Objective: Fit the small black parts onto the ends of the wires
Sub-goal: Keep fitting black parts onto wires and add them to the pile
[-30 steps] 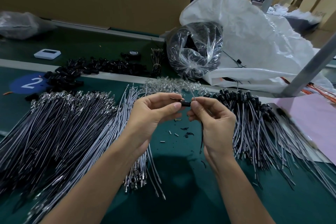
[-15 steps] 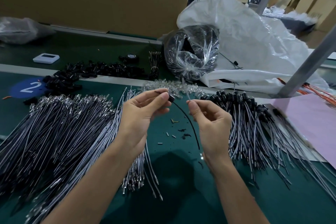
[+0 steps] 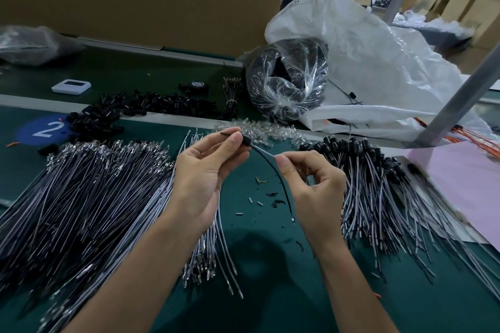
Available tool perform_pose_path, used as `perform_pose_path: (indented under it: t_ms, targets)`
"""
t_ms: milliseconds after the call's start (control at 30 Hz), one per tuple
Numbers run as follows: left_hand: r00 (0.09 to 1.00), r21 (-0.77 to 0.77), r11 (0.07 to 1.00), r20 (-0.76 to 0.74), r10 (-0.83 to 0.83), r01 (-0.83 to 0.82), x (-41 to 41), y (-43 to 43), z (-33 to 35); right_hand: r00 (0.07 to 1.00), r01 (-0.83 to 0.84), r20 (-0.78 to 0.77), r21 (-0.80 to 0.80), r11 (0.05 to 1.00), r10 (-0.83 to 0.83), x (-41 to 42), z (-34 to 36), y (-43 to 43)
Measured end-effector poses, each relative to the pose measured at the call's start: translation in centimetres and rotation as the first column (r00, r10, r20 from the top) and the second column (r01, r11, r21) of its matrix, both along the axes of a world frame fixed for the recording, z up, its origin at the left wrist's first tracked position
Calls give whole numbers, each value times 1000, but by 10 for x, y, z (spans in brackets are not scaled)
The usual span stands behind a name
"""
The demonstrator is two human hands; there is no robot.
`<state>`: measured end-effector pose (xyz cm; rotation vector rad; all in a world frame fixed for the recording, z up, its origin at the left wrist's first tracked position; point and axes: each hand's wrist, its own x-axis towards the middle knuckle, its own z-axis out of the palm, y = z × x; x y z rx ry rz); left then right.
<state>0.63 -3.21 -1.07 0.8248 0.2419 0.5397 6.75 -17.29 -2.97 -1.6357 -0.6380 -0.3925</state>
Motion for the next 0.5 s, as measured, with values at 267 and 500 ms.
perform_pose_path:
  t_ms: [267,500]
  targets:
    - [1000,-20,1000,-12,9,-9,0,-8,-1,1000,-3,0,64,998,3,-1,-1,0]
    - [1000,40,999,-11,-27,27,-2,-14,-3,998,9,56,21,1000,-10,-4,0,4]
